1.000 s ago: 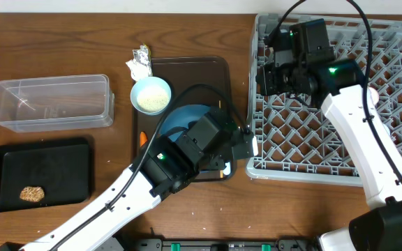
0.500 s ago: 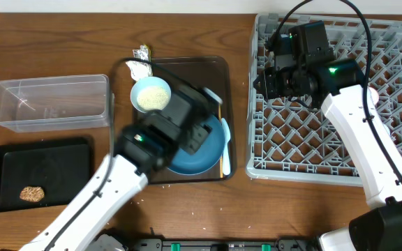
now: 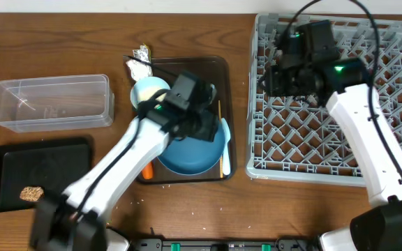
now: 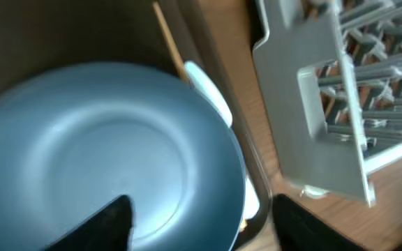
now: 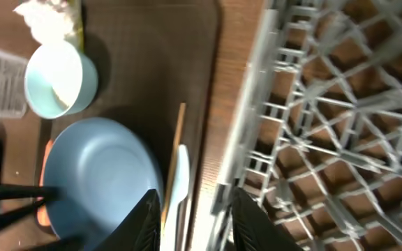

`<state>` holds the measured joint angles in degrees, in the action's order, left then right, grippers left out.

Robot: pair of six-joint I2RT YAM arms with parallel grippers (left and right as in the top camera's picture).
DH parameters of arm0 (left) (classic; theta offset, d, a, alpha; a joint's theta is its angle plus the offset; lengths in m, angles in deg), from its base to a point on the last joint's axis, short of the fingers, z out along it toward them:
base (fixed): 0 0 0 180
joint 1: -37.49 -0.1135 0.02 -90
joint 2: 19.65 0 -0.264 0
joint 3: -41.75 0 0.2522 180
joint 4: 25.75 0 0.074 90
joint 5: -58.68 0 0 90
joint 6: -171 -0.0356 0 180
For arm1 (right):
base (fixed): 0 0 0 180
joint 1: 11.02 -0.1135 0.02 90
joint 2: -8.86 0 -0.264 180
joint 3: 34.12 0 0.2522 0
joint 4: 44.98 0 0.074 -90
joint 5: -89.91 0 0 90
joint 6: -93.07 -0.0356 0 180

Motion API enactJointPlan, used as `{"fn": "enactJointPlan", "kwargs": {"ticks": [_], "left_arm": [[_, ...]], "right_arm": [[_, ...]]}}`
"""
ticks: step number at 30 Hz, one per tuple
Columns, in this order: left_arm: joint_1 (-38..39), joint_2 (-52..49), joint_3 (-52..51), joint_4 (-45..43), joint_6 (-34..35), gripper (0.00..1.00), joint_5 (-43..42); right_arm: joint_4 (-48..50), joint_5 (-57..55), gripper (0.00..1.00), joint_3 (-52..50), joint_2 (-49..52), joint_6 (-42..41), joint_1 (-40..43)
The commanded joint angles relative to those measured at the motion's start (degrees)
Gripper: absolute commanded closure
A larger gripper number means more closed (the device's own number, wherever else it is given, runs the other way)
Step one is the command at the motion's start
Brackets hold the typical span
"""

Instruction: Sort waste into correct bins and load items into the dishwasher rack

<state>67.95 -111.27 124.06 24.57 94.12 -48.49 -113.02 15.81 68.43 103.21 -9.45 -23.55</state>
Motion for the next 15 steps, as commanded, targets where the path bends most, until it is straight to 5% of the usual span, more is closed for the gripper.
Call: {"fn": "enactJointPlan", "kwargs": {"ticks": [1,9,15], "left_arm": [[-0.17,-4.55,0.28,-4.0,5.01,0.44,-8.44],[-0.17,-9.35,0.28,-8.85,11.65,0.44,-7.21],[0.79,-11.67,0.28,-9.86,12.11,0.54,-5.55]], "right_arm": [[-0.92,1.05,0.73,1.01,-2.51,-1.75,3.17],[-4.26,1.03,0.73,1.01,-3.91,-0.5,8.09],[-4.59,1.03,0.73,1.01,-3.91,-0.52,9.11]]}}
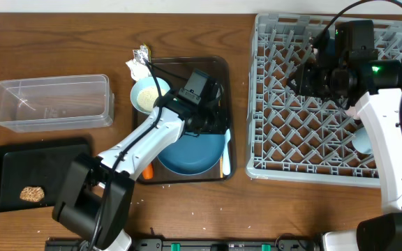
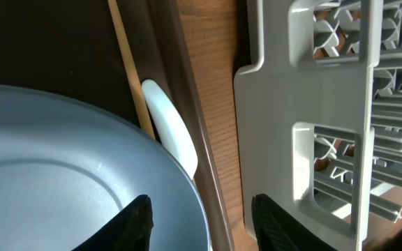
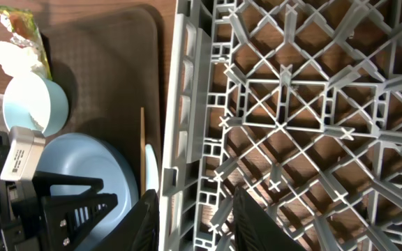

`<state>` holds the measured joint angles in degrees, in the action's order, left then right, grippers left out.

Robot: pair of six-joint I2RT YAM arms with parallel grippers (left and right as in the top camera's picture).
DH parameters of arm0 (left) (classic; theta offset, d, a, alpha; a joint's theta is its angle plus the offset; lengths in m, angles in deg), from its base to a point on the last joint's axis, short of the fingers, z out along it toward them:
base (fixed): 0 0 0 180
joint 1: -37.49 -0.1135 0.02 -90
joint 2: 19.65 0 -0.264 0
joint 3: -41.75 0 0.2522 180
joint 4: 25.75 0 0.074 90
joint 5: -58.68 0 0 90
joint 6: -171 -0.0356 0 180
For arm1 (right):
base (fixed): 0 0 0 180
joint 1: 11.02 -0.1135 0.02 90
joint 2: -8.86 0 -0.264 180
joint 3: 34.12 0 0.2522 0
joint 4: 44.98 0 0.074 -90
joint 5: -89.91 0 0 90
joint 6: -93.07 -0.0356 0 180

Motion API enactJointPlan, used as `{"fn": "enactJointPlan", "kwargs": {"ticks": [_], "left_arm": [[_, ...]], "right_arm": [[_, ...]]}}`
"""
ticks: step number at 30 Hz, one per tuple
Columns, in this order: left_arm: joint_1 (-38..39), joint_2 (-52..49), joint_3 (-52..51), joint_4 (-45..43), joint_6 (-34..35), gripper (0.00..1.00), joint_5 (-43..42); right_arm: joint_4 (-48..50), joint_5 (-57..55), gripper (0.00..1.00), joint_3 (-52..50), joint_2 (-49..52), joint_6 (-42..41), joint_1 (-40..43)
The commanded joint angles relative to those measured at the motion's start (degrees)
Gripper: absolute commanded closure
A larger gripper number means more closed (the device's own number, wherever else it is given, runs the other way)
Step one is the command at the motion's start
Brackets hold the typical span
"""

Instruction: Sort waste into correct bins and load items into the dishwasher rack

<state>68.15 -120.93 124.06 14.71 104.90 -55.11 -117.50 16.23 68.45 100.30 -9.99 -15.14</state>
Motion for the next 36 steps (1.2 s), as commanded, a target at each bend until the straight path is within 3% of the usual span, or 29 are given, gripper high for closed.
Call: {"fn": "enactJointPlan", "kwargs": {"ticks": [1,9,15,21,36], "left_arm": [[0.83,-2.62,0.28,-0.07,2.12,0.56,1.57],[1.53,-5.29,0.28,-2.38,6.36,0.59,5.2],[1.53,-5.81,0.28,-2.4,8.63,0.77,8.46],[1.62,-5.86,0.28,-1.92,8.79,0.77,15.52],[6.6,-5.9,0.28,0.46,10.69,0.77,18.71]], "right_arm": [[-0.09,0.61,0.73,0.98,-1.01,0.04,0.68],[-1.05,0.61,0.73,0.98,-1.01,0.02,0.68],[-1.05,0.63,0.74,0.98,-1.01,0.02,0.68],[-1.03,0.63,0.74,0.96,-1.01,0.02,0.68],[-1.07,0.63,0.74,0.98,-1.01,0.02,0.68]]}}
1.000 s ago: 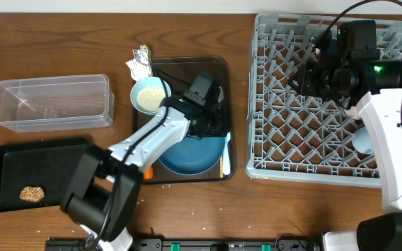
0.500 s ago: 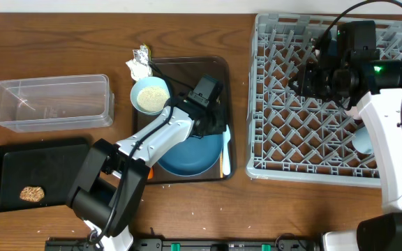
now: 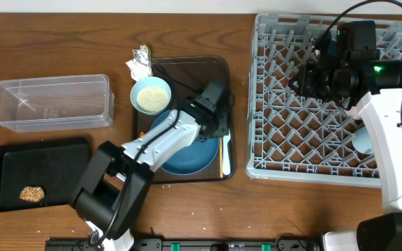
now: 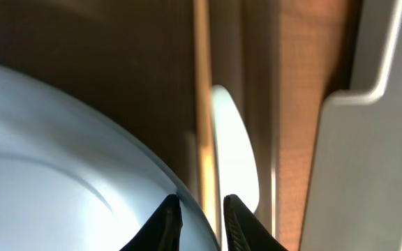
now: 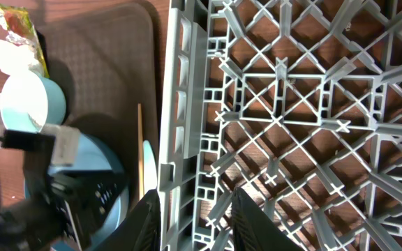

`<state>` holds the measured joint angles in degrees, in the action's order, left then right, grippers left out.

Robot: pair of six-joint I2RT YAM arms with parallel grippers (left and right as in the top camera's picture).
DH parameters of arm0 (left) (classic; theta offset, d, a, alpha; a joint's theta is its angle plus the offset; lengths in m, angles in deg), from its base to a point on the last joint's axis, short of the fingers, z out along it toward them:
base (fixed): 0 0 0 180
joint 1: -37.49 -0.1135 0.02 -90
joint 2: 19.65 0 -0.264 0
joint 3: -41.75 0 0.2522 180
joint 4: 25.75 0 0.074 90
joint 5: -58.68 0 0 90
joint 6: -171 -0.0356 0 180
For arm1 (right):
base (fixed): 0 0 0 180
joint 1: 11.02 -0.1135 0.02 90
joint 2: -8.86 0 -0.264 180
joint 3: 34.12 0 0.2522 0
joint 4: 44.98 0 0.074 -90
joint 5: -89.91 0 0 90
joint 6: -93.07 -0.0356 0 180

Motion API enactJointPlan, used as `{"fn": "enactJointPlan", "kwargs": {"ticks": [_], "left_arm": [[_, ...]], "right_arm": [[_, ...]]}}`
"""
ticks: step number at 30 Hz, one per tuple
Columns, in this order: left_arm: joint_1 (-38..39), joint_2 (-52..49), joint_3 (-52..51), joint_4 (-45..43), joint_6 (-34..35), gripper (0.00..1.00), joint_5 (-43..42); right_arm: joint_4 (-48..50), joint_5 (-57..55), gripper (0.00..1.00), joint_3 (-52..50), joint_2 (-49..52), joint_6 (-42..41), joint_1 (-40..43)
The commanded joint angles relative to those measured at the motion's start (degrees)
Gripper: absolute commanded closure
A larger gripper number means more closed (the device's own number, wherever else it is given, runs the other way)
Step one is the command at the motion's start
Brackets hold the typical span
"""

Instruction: Sort waste into correct bins and load items into the dishwasher rack

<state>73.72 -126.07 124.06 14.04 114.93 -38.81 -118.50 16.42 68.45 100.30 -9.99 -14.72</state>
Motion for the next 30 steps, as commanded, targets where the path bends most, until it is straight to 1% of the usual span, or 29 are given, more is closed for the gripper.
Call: {"fn": "enactJointPlan", "kwargs": {"ticks": [1,4,6,11,13,14,15,19,26,30], "left_arm": [[1.38,-0.76,0.28,2.01,0.68,0.78,3.02],[1.75,-0.76,0.28,3.06,0.7,0.88,3.08],[1.73,-0.76,0.31,3.06,0.7,0.91,3.08],[1.73,-0.74,1.11,4.85,0.66,0.91,5.55],[1.73,-0.74,1.36,4.98,0.66,0.91,5.62],[1.73,-0.74,1.42,4.98,0.66,0.94,5.62],[1.73,-0.74,1.44,5.03,0.66,0.94,5.57],[2.19,-0.42,1.64,5.38,0.68,0.94,4.87],[4.17,1.4,3.87,8.37,0.66,0.94,5.42],[5.11,2.38,5.62,11.47,0.68,0.94,5.38]], "right_arm": [[-0.07,0.42,0.73,0.98,-1.01,0.02,0.26],[-0.04,0.44,0.74,0.96,-1.01,0.02,0.26],[-0.02,0.44,0.74,0.96,-1.01,0.02,0.26],[-0.04,0.42,0.73,0.98,-1.01,0.02,0.26],[-0.02,0.42,0.73,0.98,-1.01,0.02,0.26],[-0.02,0.42,0.73,0.98,-1.03,0.02,0.26],[-0.02,0.42,0.73,0.98,-1.01,0.02,0.26],[0.15,0.42,0.72,0.98,-1.01,0.04,0.26],[0.37,0.39,0.72,0.98,-1.01,0.02,0.26],[0.37,0.39,0.71,0.98,-1.01,0.07,0.28]]}}
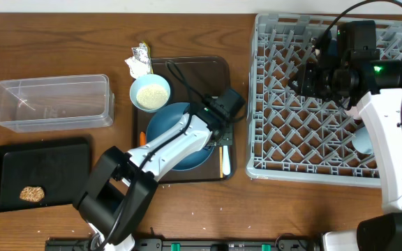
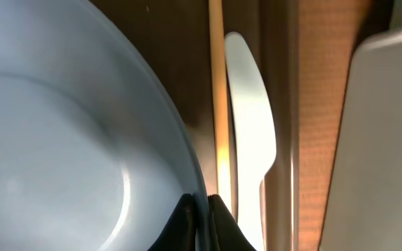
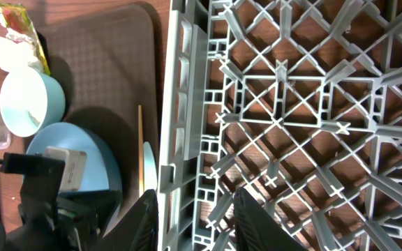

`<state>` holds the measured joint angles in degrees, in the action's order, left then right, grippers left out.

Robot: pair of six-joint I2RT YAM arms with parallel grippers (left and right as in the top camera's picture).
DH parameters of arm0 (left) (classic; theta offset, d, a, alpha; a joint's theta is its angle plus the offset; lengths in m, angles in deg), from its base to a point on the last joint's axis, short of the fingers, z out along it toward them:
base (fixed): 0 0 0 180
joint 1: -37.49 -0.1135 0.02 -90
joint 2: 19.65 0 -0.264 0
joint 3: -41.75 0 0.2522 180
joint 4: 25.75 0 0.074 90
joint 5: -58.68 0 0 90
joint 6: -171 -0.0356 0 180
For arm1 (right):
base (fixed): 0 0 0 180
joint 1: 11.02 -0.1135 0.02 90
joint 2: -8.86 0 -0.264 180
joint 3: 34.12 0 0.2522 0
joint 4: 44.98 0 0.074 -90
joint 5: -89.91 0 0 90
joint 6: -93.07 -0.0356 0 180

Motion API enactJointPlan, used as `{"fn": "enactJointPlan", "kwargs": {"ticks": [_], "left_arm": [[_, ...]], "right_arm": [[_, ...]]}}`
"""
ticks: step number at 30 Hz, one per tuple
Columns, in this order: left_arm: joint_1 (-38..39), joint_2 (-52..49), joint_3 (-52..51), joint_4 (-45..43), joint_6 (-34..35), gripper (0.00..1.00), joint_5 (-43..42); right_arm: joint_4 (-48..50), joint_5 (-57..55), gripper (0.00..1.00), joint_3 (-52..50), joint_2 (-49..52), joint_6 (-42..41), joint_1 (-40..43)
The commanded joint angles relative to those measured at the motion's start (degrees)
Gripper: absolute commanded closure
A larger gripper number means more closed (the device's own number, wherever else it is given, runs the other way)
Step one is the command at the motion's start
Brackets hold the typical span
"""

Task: Sort waste into correct bins and load items into the dishwasher rack
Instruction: 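Lift the blue plate with the left gripper and swing it toward the rack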

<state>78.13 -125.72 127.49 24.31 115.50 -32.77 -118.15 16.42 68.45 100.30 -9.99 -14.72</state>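
Observation:
A blue plate lies in the dark tray, and its right rim fills the left wrist view. My left gripper is shut on that rim, one finger on each side. Beside the rim lie a wooden chopstick and a white spoon. A small blue bowl with pale food stands behind the plate. My right gripper hangs open over the grey dish rack, its fingers above the rack's left wall, holding nothing.
A clear tub and a black bin with a brown scrap are at the left. A crumpled wrapper lies behind the tray. A blue cup sits in the rack. An orange piece shows by the plate.
My left gripper's fingers, slightly apart astride the plate's right rim, are now shut on it, and the gripper sits a bit further right. The right arm has not moved.
My left gripper was open over the blue plate while the right gripper hung at the rack's back left. Then the left was open at the plate's right edge and the right further along the rack. Then the left straddled the rim, and now grips it.

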Motion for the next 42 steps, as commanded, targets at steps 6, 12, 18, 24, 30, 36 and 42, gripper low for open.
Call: {"fn": "enactJointPlan", "kwargs": {"ticks": [6,12,18,24,30,36,42], "left_arm": [[2.64,4.33,5.44,6.93,-0.22,0.94,-0.52],[3.43,10.16,9.88,10.1,-2.14,0.94,-0.39],[3.28,18.18,11.82,9.73,-3.78,0.94,1.05],[0.63,26.45,13.18,1.95,-8.59,0.94,-6.97],[-5.95,29.86,13.18,-15.08,-11.37,0.94,-25.09],[-11.67,24.39,13.16,-36.26,-5.44,0.94,-47.21],[-12.66,13.16,13.16,-63.47,8.81,0.94,-57.59]], "right_arm": [[0.04,0.37,0.7,0.98,-1.01,0.48,0.33],[0.57,0.39,0.69,0.98,-1.01,0.46,0.31],[0.9,0.39,0.69,0.98,-1.14,0.44,0.87],[1.11,0.42,0.69,0.98,-2.47,-0.22,4.72],[1.53,0.42,0.65,0.98,-5.38,-1.7,12.15],[1.53,0.42,0.57,0.98,-8.22,-2.45,20.13],[1.57,1.4,0.53,0.98,-9.46,-5.14,28.63]]}}
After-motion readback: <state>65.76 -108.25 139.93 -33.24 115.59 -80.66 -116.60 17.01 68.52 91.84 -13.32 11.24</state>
